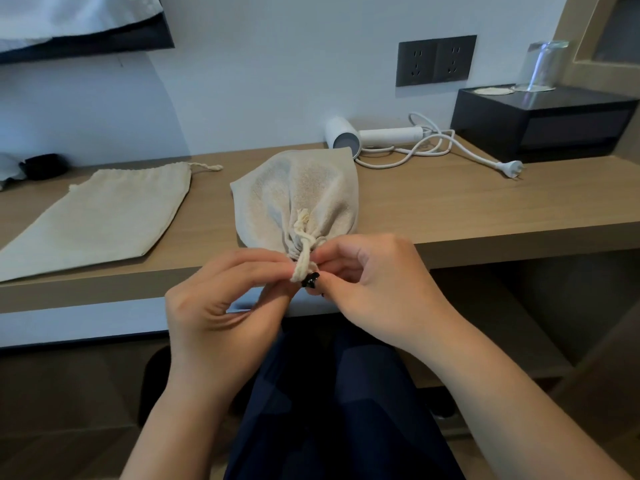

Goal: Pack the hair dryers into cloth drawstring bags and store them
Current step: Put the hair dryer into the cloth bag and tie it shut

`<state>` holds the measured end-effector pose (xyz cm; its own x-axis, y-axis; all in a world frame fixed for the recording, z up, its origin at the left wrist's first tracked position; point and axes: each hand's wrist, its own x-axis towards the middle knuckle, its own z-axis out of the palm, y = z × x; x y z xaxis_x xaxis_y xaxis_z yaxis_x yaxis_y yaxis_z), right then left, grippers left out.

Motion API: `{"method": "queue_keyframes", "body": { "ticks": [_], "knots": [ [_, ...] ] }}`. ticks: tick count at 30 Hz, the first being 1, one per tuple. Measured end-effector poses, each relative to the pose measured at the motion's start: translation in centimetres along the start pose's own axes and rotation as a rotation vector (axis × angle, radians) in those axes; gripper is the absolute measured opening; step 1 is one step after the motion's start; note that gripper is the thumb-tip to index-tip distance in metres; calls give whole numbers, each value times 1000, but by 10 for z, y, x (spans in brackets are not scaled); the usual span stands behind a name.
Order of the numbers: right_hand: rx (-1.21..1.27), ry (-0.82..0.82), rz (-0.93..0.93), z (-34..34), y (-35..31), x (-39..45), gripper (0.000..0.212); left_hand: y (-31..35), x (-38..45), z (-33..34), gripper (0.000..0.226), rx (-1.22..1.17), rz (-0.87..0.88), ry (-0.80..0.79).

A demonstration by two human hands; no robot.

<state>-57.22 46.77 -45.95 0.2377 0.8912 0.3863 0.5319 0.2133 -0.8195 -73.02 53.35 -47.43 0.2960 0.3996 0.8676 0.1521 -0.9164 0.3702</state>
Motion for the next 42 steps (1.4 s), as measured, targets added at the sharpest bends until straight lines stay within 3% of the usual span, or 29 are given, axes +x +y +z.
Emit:
{"method": "queue_keyframes", "body": {
  "ticks": [10, 13, 18, 25, 28, 32, 35, 37, 42],
  "knots": [
    [-408, 287, -445, 13, 13, -4, 6, 17, -17, 19, 12, -457, -522, 245],
    [-492, 299, -528, 17, 19, -5, 11, 16, -19, 22, 11, -452, -517, 262],
    [-550, 341, -633, 19, 28, -5, 17, 9, -25, 23, 11, -375, -358, 244],
    [-198, 457, -461, 34, 28, -12, 7, 12, -26, 28, 11, -436, -361, 262],
    [-180, 485, -427, 40, 29, -15, 8, 15, -26, 29, 10, -460, -363, 270],
    [-281, 392, -460, 43, 32, -18, 22, 15, -26, 31, 9, -473, -369, 291],
    [-240, 365, -431, 40, 29, -19, 10, 14, -27, 30, 8, -438, -349, 293],
    [-100, 368, -355, 40, 28, -19, 2, 16, -27, 30, 8, -445, -349, 293],
    [363, 372, -25, 46, 13, -23, 11, 18, -30, 35, 7, -491, -402, 302]
  ]
}}
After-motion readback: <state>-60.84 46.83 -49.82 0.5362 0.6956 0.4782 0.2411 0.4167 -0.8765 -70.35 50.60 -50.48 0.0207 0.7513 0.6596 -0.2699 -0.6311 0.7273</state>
